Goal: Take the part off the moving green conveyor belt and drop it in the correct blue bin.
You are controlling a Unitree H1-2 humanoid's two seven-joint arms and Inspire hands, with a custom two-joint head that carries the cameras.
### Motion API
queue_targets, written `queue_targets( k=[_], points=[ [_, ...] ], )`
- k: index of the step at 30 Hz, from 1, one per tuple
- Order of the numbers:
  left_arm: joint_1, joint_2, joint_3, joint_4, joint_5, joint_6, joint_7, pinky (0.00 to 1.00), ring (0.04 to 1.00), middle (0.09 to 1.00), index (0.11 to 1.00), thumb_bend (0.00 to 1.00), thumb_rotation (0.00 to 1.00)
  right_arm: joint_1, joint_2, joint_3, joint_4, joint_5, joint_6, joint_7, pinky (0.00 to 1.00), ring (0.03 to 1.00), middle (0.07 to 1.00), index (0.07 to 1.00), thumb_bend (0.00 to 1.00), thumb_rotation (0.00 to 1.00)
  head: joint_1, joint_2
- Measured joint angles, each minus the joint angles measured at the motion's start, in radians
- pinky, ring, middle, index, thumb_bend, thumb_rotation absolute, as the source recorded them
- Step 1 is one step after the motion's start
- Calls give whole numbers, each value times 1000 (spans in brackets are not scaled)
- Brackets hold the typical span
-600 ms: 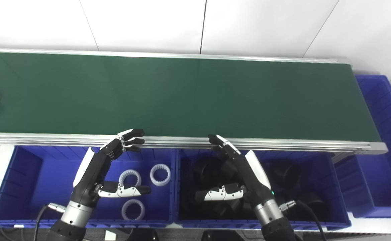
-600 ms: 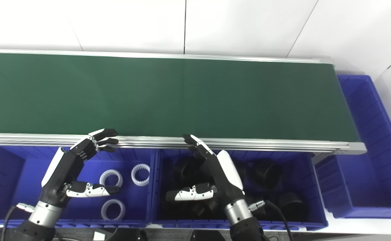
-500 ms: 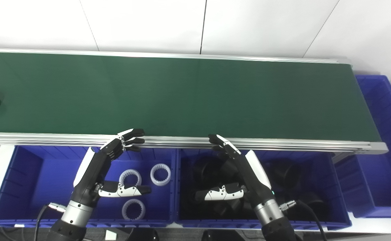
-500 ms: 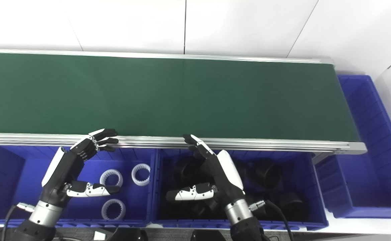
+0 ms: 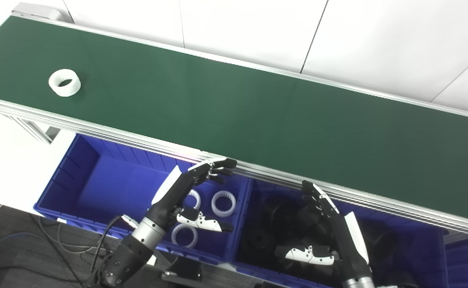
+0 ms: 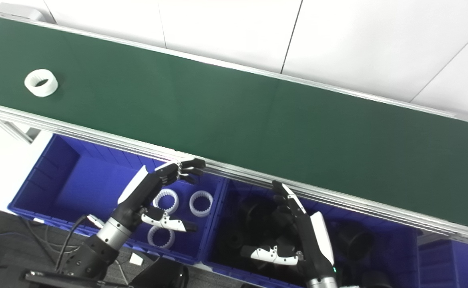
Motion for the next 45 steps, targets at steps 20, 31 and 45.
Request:
queue_targets(
  k=[20,31,45],
  points=[
    [-48,86,-113,84,-11,-2,147,622,728,788,753,992,190,-25,8,15,101,-38,-70,-48,685,789,833,857,966,106,-60,-156],
    [-67,115,-148,103,-18,-3,193,604,714,778,737,1000,172,-26,13,17,110,-49,-81,-58,667,783,824,845,960,128,-51,-186],
    [-84,125,-182,117,-13,-3,235,594,696,768,736,989,167,-41,12,14,152,-38,-145,-74,671,782,827,848,956,108,-48,-192]
  ],
)
